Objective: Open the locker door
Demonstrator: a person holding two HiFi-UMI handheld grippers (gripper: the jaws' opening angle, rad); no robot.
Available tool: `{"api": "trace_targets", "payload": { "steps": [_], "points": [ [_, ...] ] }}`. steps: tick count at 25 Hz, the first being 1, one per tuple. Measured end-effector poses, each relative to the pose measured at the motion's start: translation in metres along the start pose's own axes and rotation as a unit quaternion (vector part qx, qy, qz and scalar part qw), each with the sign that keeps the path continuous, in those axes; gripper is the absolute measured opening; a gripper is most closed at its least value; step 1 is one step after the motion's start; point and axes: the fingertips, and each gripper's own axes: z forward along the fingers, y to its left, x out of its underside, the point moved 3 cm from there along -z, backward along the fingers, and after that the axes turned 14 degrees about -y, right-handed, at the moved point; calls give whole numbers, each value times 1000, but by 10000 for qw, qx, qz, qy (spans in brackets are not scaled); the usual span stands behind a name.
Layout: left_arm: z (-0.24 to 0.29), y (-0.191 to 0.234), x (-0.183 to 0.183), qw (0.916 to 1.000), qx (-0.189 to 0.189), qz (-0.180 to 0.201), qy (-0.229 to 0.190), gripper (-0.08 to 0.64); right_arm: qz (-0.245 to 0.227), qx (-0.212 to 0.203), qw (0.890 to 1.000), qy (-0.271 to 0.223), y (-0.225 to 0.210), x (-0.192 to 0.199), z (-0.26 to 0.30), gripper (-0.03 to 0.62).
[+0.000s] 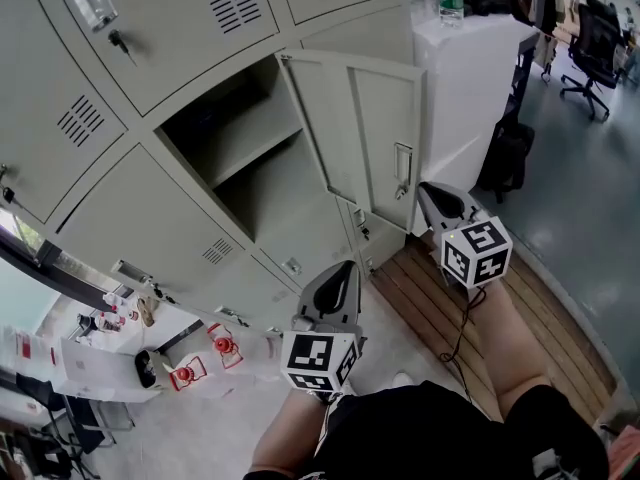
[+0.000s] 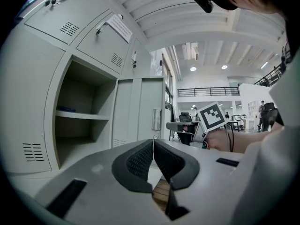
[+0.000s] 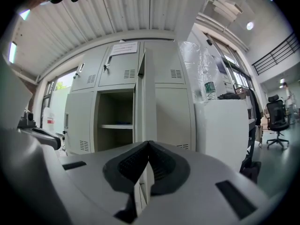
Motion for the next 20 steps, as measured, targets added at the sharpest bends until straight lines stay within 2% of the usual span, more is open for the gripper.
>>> {"api": "trace_targets", "payload": {
  "steps": [4, 8, 20],
  "points": [
    [-7, -2, 1, 9997, -249, 10, -17, 20, 72, -139, 9999, -33, 4, -2, -6, 55],
    [-17, -4, 2, 9985, -540, 40, -29, 20, 157, -481, 9987, -17, 20, -2, -11, 55],
    [-77, 4, 3, 9906, -1363, 103, 22, 20, 363, -1687, 9849, 154, 116, 10, -25, 54]
  ]
}}
